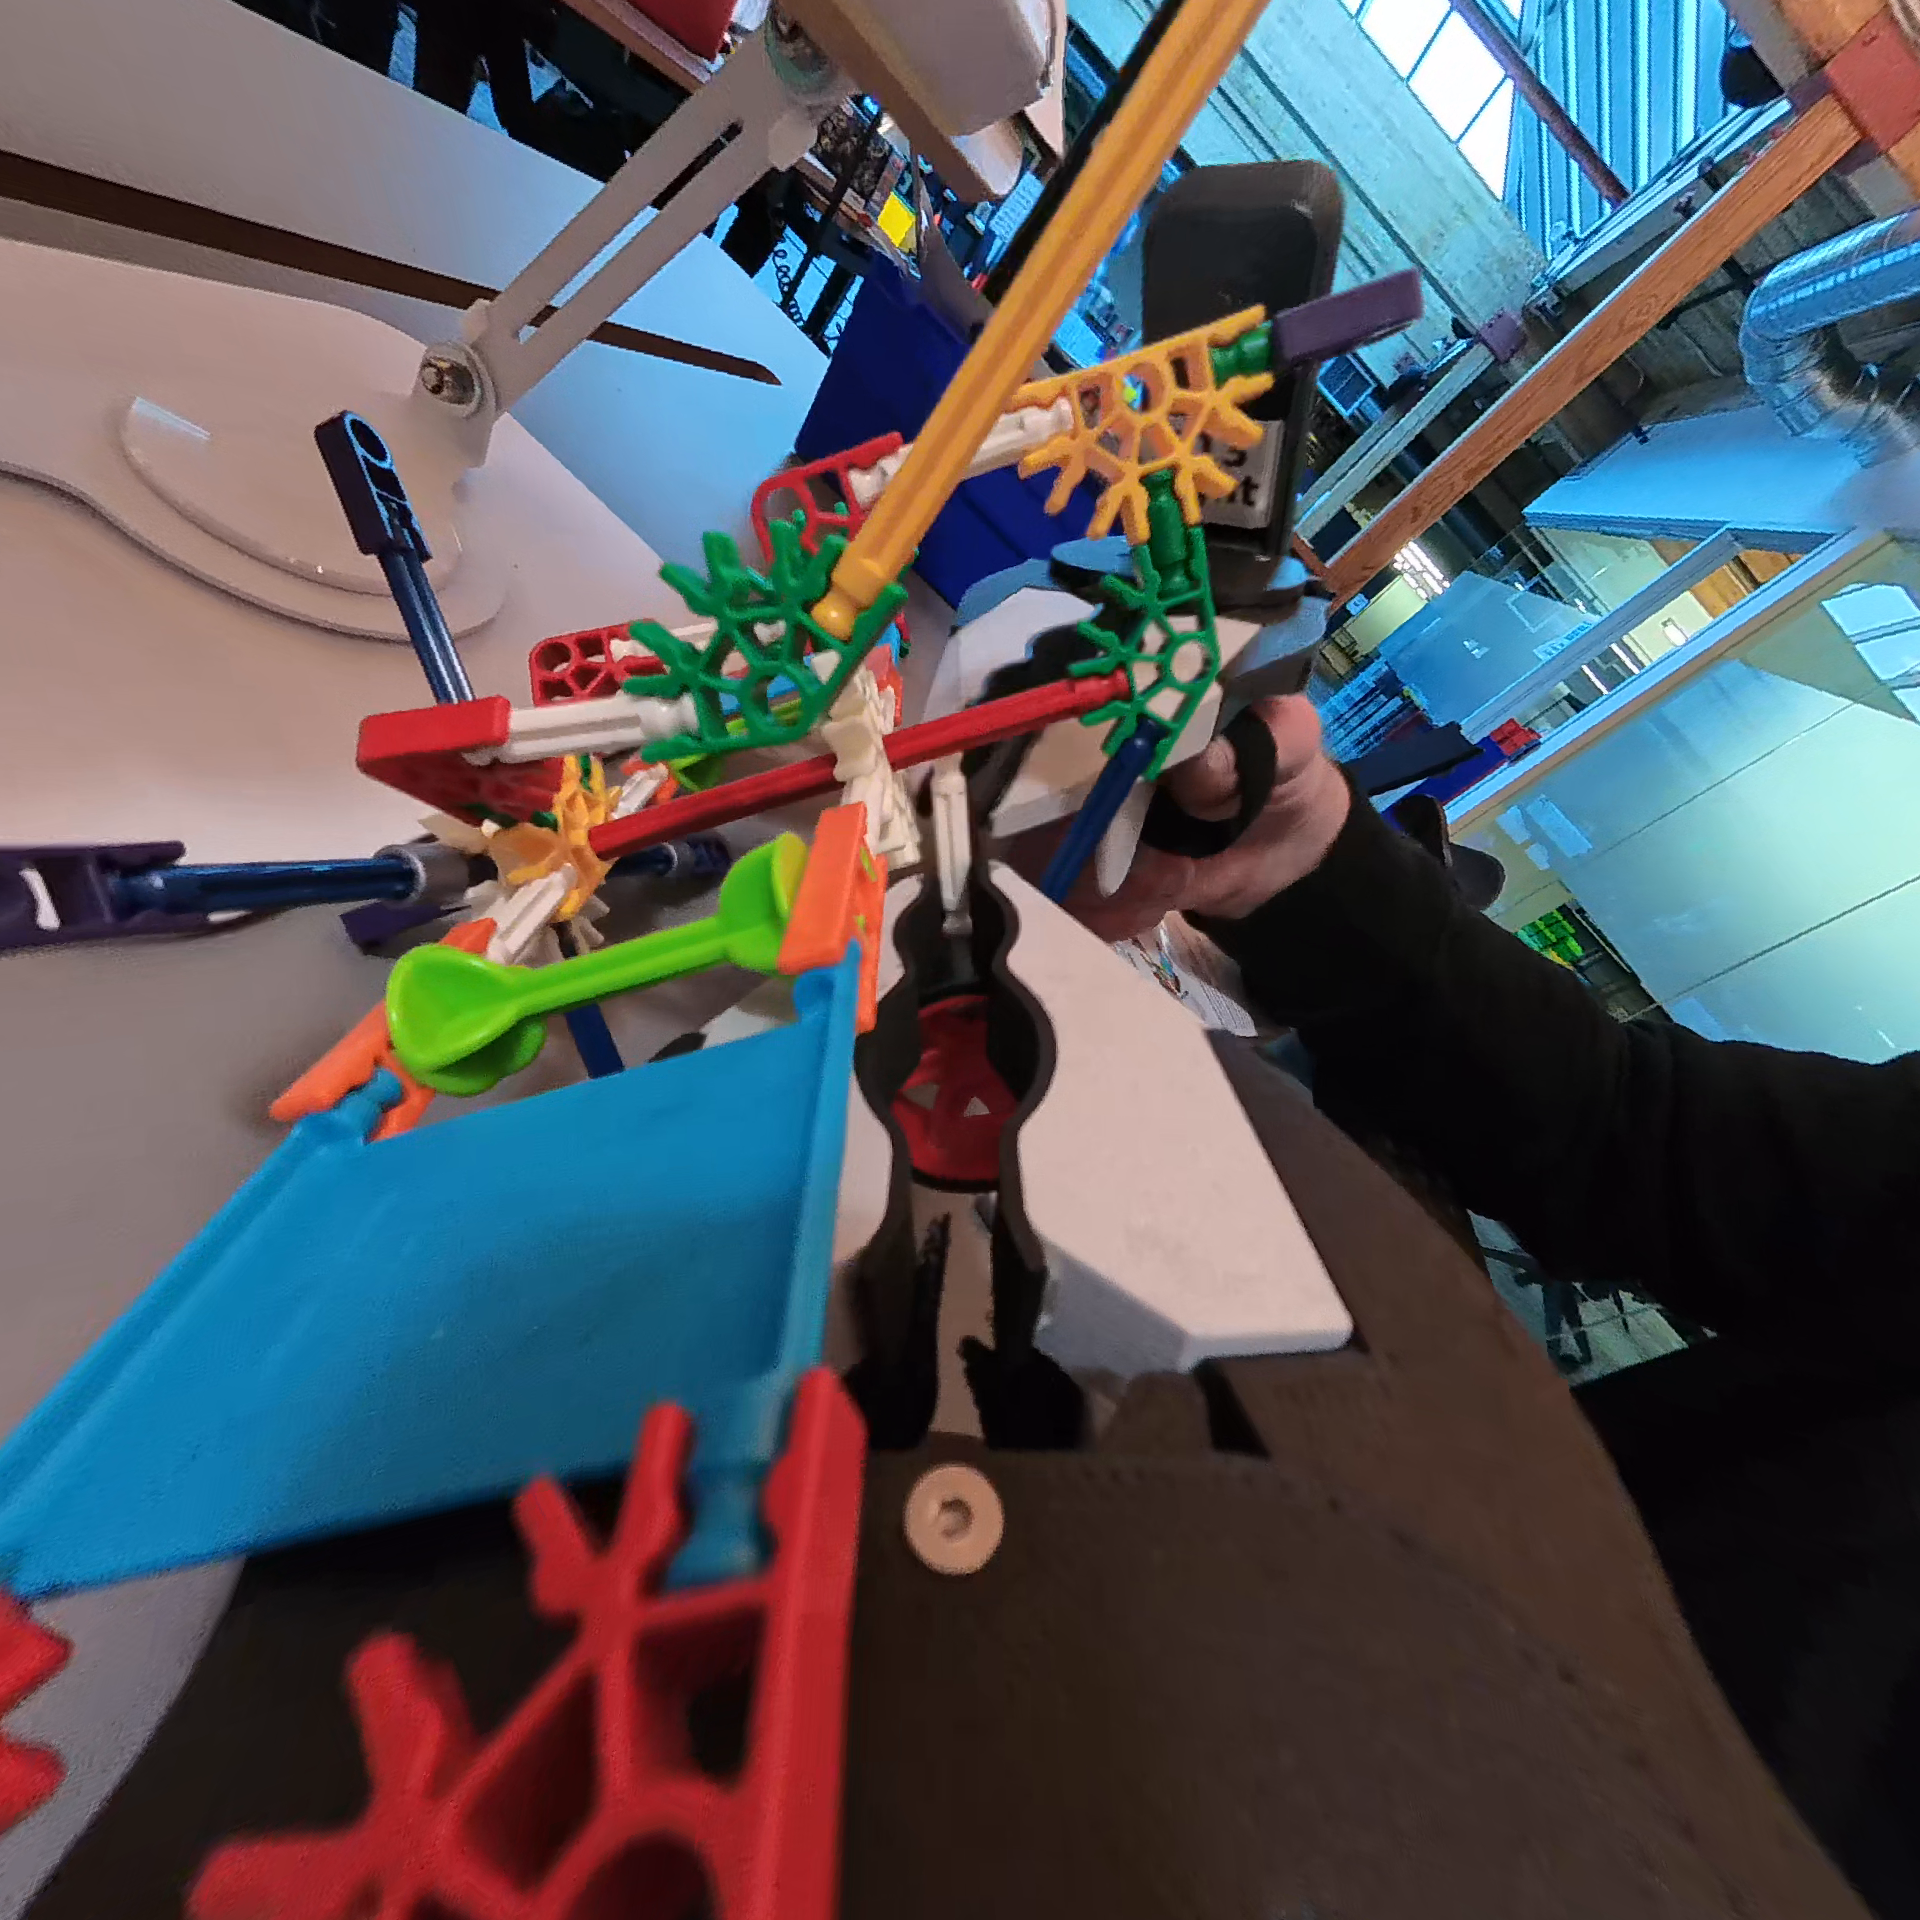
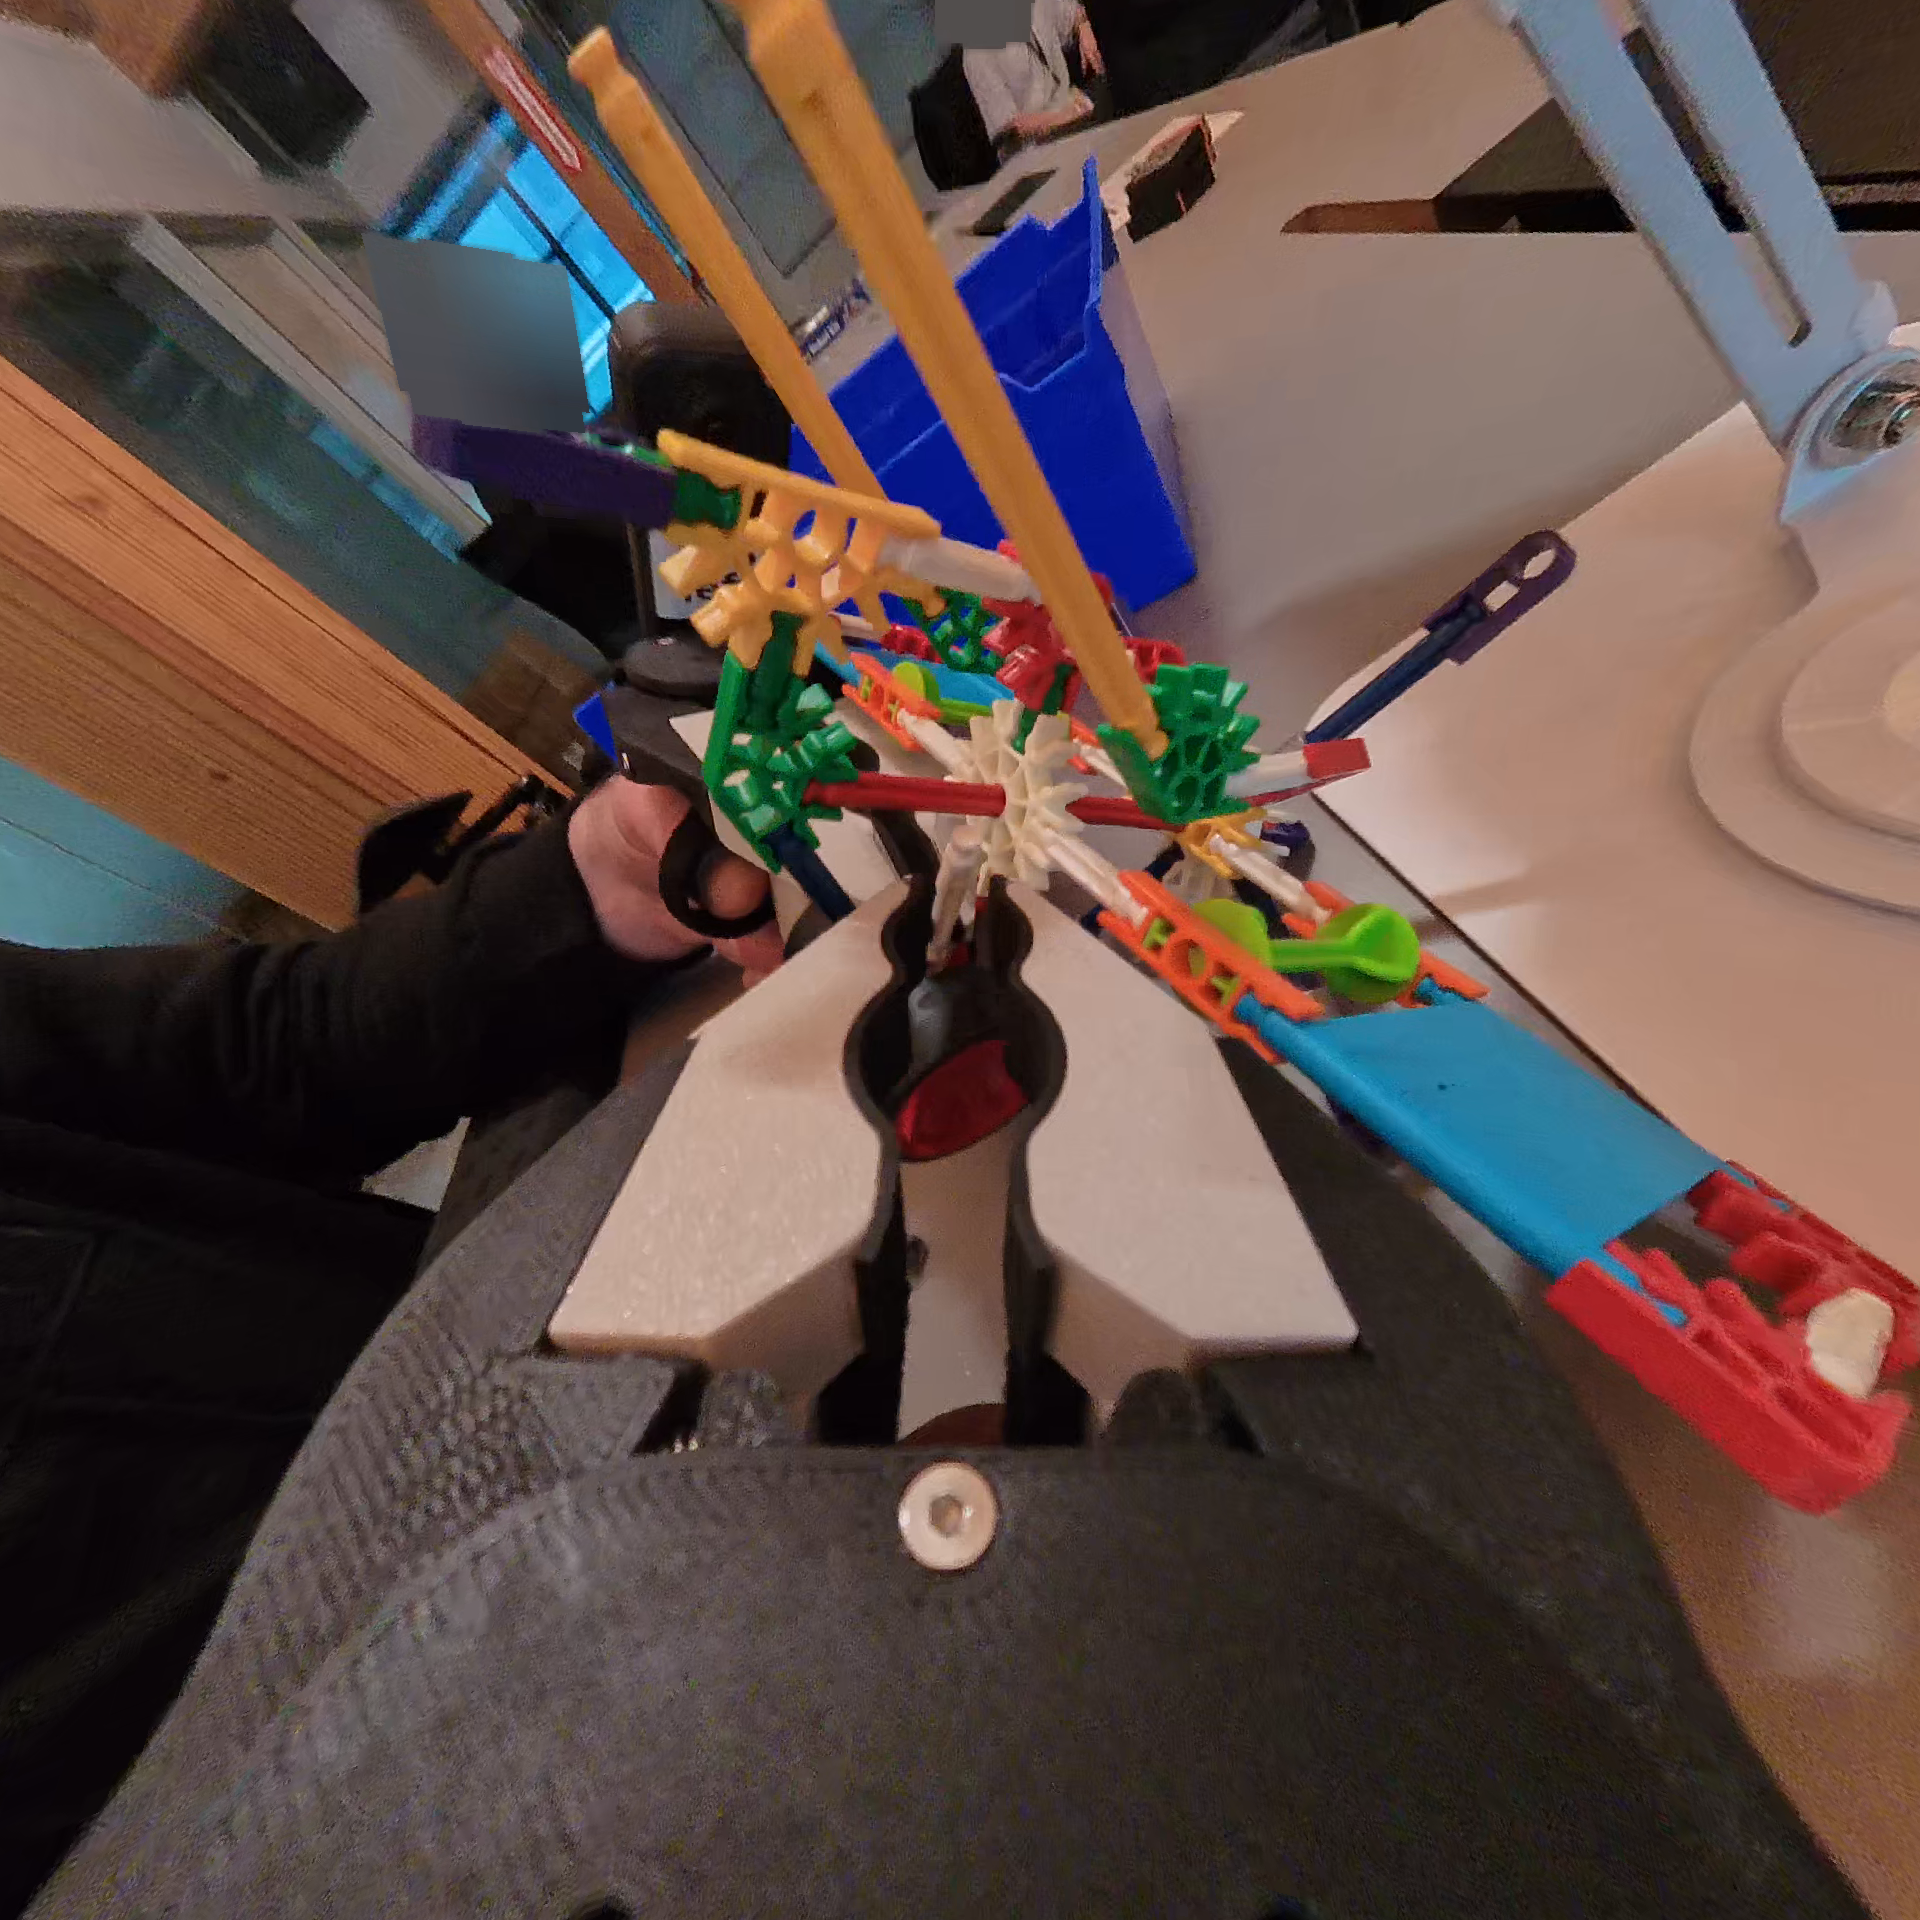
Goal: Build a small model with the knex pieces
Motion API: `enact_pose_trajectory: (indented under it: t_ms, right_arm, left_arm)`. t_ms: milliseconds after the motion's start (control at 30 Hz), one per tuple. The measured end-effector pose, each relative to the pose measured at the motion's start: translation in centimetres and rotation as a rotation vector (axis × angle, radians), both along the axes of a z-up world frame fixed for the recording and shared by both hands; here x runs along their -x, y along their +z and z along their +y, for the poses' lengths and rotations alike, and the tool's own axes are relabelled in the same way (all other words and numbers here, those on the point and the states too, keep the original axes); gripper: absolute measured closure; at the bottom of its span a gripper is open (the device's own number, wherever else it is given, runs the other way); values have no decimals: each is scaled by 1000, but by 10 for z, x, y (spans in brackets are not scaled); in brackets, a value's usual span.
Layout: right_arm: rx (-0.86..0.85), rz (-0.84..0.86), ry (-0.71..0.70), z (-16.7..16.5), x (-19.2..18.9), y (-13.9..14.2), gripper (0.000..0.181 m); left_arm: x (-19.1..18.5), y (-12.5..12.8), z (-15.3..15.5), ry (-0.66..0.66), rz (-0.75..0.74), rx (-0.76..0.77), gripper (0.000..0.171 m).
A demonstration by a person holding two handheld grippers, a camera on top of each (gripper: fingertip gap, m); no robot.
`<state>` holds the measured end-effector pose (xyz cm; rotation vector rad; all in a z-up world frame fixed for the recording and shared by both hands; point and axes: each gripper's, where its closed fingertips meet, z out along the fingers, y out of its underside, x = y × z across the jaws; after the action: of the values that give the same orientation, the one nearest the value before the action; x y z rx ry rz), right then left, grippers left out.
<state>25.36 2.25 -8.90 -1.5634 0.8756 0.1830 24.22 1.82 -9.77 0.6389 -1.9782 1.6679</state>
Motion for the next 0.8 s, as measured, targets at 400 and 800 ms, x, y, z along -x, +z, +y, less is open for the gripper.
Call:
enact_pose_trajectory:
  t_ms: [400, 800]
  right_arm:
    - [-52, 40, 16, 5, -3, -8, 163]
    - [-147, 74, 18, 20, -7, -4, 165]
  left_arm:
    - [0, -2, 2, 6, 25, -13, 167]
    - [-2, -1, 11, 59, 118, 15, 168]
